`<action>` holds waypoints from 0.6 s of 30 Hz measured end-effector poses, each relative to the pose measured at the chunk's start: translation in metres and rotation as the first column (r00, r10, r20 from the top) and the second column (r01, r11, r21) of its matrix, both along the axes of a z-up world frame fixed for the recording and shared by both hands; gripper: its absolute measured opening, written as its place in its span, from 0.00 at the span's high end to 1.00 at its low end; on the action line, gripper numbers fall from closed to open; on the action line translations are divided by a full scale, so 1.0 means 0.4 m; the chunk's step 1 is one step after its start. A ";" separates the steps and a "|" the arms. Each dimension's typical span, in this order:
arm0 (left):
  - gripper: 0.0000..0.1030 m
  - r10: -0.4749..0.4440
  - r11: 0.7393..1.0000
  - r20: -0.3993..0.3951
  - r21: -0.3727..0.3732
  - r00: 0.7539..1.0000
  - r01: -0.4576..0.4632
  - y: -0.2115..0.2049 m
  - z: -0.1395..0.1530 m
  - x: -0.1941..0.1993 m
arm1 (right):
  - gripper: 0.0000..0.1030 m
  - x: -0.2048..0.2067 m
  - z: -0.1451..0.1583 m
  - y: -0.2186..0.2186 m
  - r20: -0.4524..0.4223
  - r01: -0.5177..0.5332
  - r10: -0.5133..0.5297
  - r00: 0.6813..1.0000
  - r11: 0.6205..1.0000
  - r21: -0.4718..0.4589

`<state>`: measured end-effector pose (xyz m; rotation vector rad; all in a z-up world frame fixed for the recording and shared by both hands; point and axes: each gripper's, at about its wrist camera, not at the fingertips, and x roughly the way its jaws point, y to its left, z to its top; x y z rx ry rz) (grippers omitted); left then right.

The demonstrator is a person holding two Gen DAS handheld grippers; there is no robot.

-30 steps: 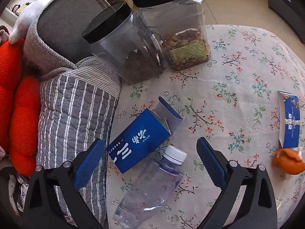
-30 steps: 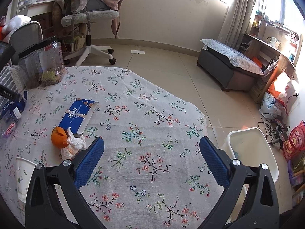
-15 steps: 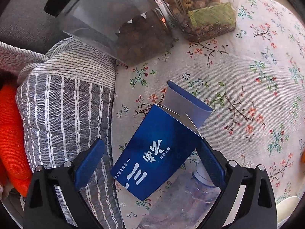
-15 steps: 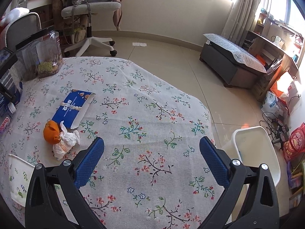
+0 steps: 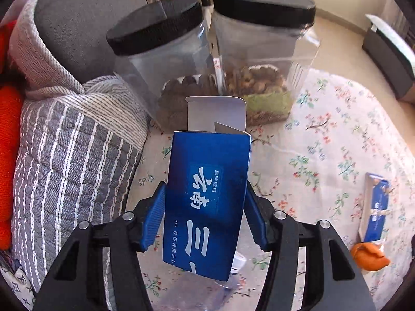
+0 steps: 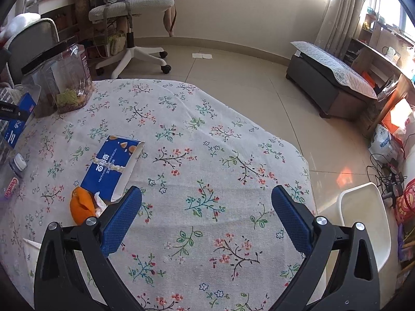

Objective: Collect trash
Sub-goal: 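Grasp the blue biscuit box with the right tool while the left tool holds the blue box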

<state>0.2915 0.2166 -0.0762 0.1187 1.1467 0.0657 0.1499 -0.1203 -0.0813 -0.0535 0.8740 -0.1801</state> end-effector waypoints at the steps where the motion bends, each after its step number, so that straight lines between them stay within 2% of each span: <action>1: 0.45 0.003 1.000 0.029 -0.031 1.000 -0.002 -0.011 0.022 -0.014 | 0.07 0.020 0.001 0.013 -0.008 -0.009 0.009 1.000 1.000 0.010; 4: 0.45 0.018 0.996 0.125 -0.094 0.992 -0.006 -0.041 0.082 -0.069 | 0.07 0.083 -0.001 0.052 -0.049 -0.031 0.033 0.998 0.999 0.042; 7: 0.45 0.052 0.988 0.201 -0.153 0.978 -0.021 -0.093 0.134 -0.123 | 0.07 0.145 -0.015 0.083 -0.116 -0.014 0.027 0.993 0.993 0.117; 12: 0.45 0.125 0.964 0.263 -0.261 0.957 -0.054 -0.107 0.158 -0.215 | 0.07 0.228 -0.078 0.141 -0.269 0.057 0.002 0.963 0.976 0.211; 15: 0.45 0.122 0.955 0.261 -0.294 0.958 -0.042 -0.116 0.154 -0.236 | 0.07 0.261 -0.097 0.184 -0.300 0.074 -0.014 0.954 0.979 0.191; 18: 0.45 0.127 0.952 0.254 -0.304 0.959 -0.045 -0.111 0.131 -0.244 | 0.07 0.286 -0.117 0.229 -0.334 0.050 -0.009 0.942 0.992 0.117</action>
